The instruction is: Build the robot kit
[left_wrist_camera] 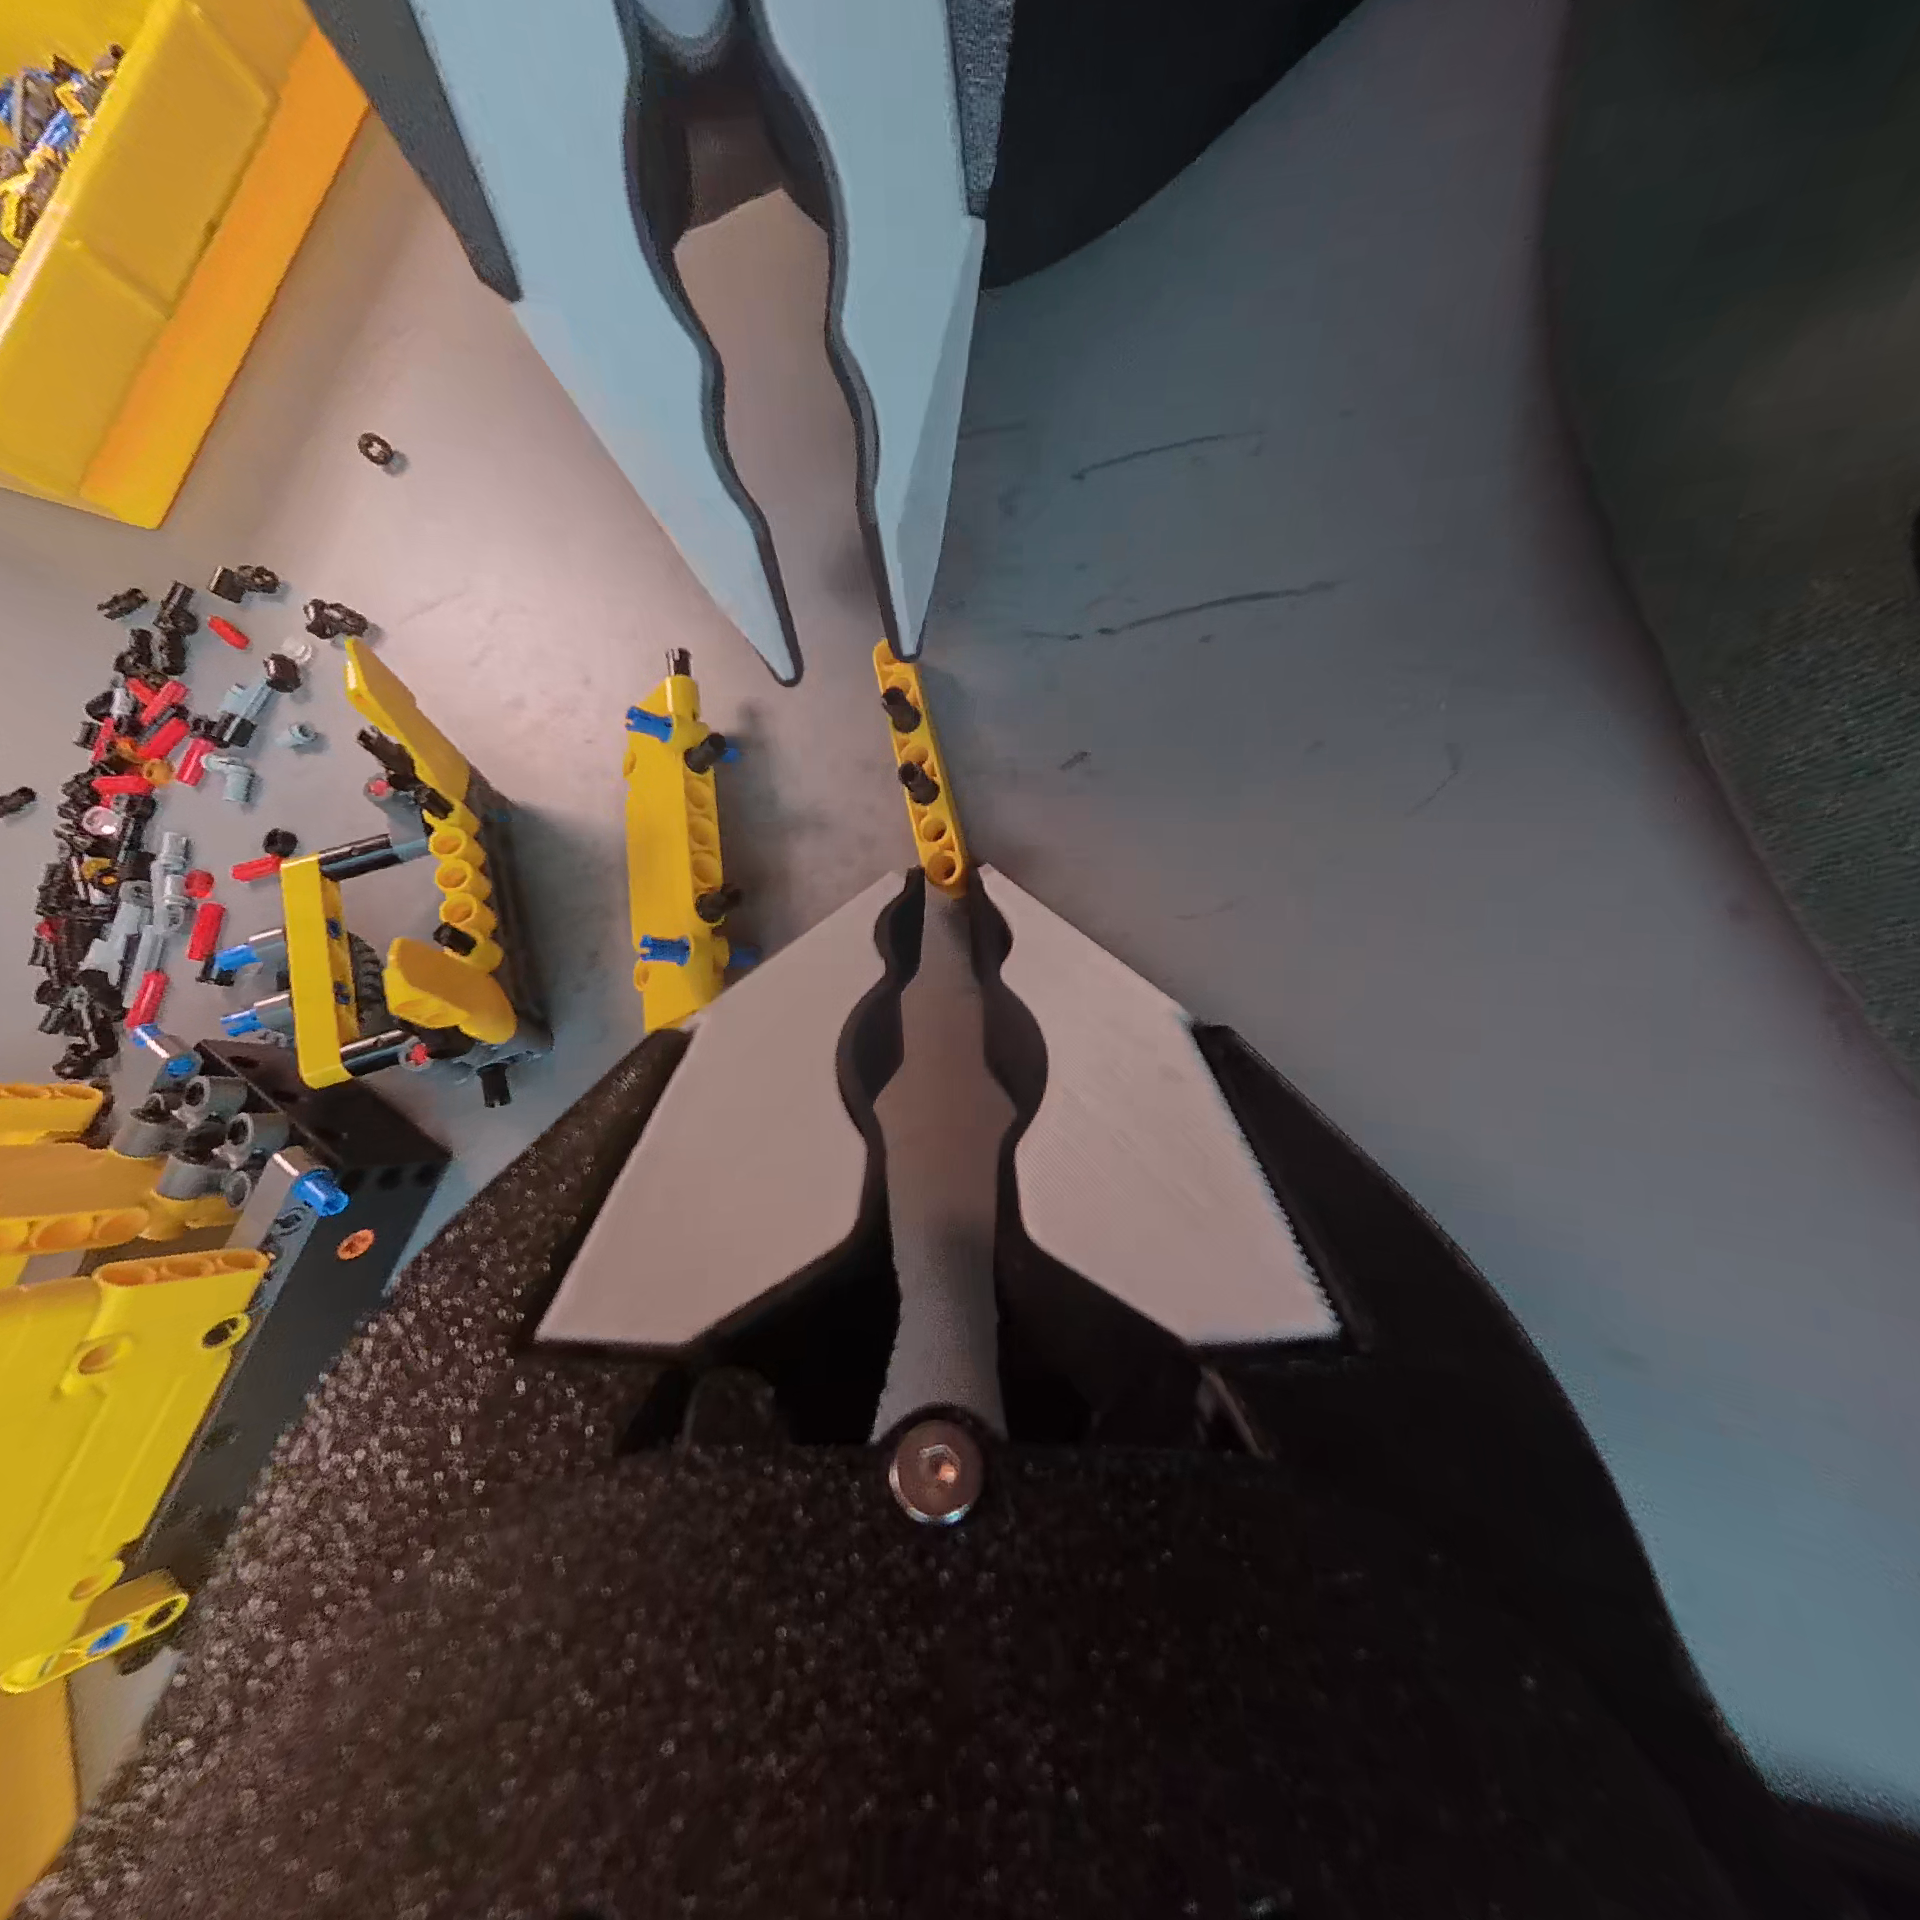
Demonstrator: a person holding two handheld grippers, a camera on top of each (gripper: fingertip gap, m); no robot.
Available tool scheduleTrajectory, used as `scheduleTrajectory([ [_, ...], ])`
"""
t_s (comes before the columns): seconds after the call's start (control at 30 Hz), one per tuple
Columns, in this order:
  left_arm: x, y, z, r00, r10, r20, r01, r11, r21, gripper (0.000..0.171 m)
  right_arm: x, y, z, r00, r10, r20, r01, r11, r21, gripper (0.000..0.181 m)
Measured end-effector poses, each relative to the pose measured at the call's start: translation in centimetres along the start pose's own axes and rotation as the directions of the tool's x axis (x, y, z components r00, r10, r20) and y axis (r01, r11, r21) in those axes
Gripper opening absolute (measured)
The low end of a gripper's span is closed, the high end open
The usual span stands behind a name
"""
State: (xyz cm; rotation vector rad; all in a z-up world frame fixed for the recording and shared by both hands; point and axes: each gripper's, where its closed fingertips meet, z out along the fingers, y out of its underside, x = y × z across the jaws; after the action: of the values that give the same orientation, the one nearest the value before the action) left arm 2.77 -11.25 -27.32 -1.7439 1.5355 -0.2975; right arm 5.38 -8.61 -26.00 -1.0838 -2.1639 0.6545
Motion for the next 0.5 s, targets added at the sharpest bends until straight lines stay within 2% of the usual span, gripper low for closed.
scheduleTrajectory([
  [0.27, -0.7, 0.2, 0.0, 0.994, 0.084, 0.069, -0.083, 0.996, -0.020, 0.007, -0.6, 0.0, 0.3, 0.996, 0.059, 0.063, -0.059, 0.998, 0.001, 0.010],
  [0.5, -0.7, 0.3, 0.0, 0.997, 0.052, 0.058, -0.052, 0.999, -0.008, 0.007, -1.1, 0.4, 0.7, 0.996, 0.043, 0.077, -0.041, 0.999, -0.028, 0.010],
])
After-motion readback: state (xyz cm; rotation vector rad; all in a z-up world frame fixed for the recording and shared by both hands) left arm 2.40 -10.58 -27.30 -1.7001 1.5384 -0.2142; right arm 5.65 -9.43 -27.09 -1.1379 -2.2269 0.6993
